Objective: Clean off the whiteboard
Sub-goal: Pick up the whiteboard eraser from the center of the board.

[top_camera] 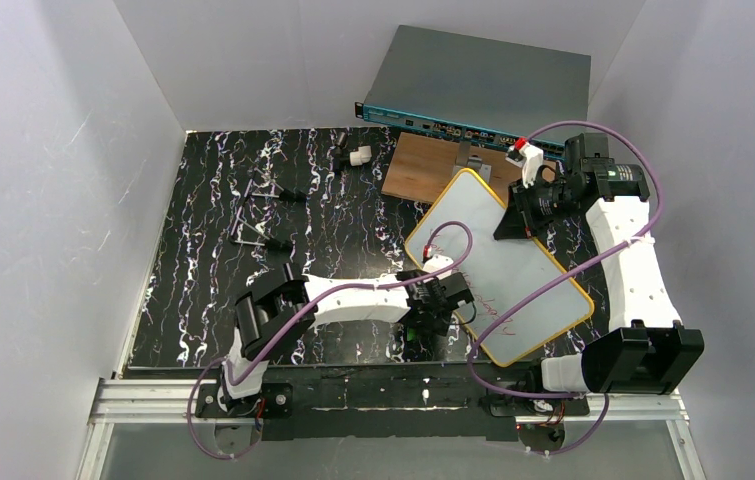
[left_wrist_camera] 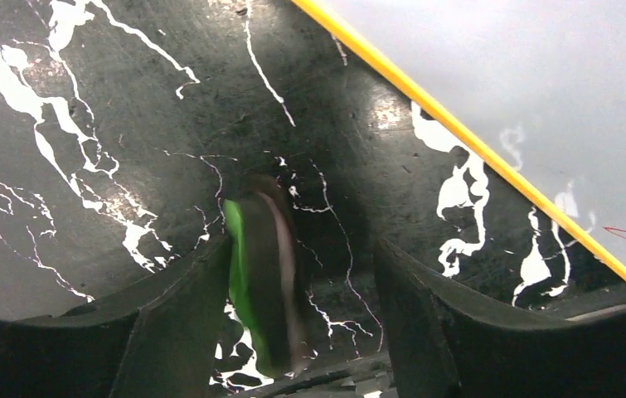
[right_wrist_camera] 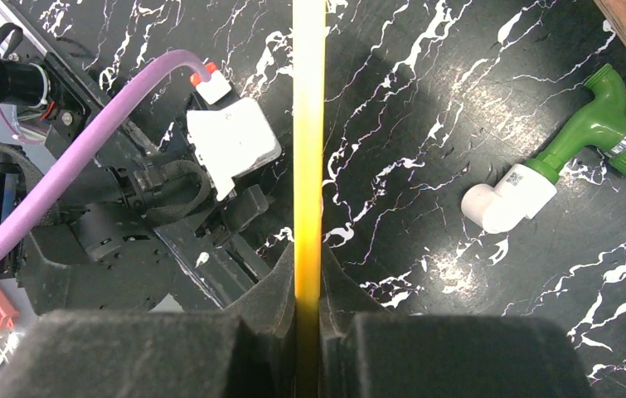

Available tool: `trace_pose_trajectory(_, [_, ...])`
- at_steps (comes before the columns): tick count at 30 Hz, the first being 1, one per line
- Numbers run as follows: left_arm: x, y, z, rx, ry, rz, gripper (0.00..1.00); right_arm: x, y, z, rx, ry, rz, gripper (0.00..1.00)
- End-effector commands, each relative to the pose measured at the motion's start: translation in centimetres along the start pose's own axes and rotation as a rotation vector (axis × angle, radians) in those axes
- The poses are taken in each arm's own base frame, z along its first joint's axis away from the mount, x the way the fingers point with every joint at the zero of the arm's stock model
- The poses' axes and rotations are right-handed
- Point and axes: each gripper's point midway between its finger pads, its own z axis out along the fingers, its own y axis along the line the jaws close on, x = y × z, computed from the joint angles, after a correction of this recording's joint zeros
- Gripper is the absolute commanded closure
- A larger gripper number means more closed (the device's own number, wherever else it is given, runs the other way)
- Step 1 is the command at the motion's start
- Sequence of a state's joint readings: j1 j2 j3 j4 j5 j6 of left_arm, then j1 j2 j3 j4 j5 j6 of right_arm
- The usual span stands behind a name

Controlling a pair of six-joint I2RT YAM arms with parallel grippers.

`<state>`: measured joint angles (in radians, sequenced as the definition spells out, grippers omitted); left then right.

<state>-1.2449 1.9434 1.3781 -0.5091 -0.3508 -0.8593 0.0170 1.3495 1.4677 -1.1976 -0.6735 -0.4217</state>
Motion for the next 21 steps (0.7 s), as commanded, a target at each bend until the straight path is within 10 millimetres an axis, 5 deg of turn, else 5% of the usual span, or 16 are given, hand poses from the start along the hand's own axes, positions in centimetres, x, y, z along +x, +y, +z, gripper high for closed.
trace_pose_trajectory(1, [-0.7, 1.1, -0.8, -0.066, -0.007, -0.01, 0.39, -1.7, 1.0, -0.4, -0.038, -0.08, -0.051, 0.99])
trace_pose_trajectory(21, [-0.1, -1.5, -3.6, 0.164, 0.037, 0.054, 0.41, -1.7, 1.1, -0.4, -0.053, -0.079, -0.051, 0.99])
